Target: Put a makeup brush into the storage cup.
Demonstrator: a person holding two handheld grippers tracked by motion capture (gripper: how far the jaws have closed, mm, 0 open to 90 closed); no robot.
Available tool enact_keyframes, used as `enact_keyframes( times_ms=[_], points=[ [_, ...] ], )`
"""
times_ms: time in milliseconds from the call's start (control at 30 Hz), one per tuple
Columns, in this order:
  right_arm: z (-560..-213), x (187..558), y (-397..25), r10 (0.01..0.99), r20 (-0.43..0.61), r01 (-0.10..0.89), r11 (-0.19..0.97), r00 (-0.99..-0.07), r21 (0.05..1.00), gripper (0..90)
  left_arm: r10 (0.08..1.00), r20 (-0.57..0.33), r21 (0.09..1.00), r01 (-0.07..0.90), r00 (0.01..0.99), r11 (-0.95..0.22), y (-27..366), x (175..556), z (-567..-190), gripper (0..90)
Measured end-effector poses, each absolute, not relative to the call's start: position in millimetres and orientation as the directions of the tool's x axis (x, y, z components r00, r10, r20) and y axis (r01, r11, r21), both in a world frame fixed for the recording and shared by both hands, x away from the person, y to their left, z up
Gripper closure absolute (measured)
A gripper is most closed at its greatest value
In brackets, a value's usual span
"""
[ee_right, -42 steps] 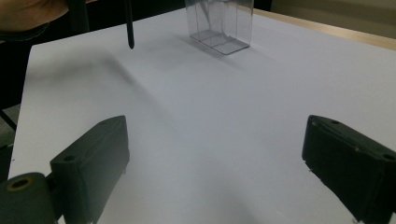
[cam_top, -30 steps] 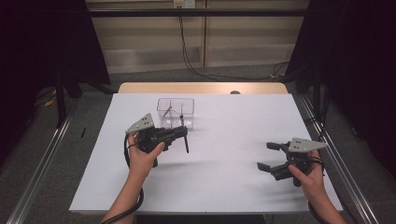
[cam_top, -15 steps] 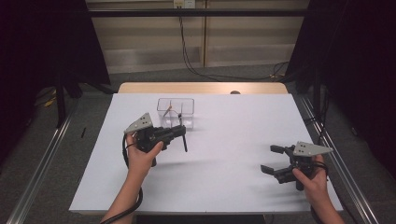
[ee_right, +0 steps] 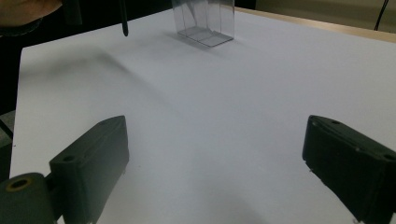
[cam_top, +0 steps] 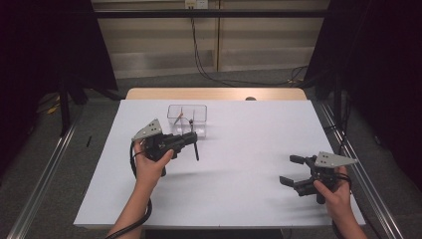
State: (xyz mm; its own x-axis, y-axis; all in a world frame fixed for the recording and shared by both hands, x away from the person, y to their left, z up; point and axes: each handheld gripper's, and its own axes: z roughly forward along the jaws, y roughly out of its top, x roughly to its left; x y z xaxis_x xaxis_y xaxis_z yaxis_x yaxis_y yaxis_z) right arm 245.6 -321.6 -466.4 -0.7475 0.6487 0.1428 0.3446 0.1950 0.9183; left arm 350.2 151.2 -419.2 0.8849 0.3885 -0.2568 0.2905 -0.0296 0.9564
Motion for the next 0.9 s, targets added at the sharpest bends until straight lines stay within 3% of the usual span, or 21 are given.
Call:
enact_keyframes(
  times_ms=[900],
  points=[
    [-465.3,244.1,-323.4,0.648,0.133,0.337,0.202,-0.75,0.92,7.1,0.47,-0.228,0.96,0.278,0.853,-0.04,174.0,370.0,-395.6,84.1]
  ],
)
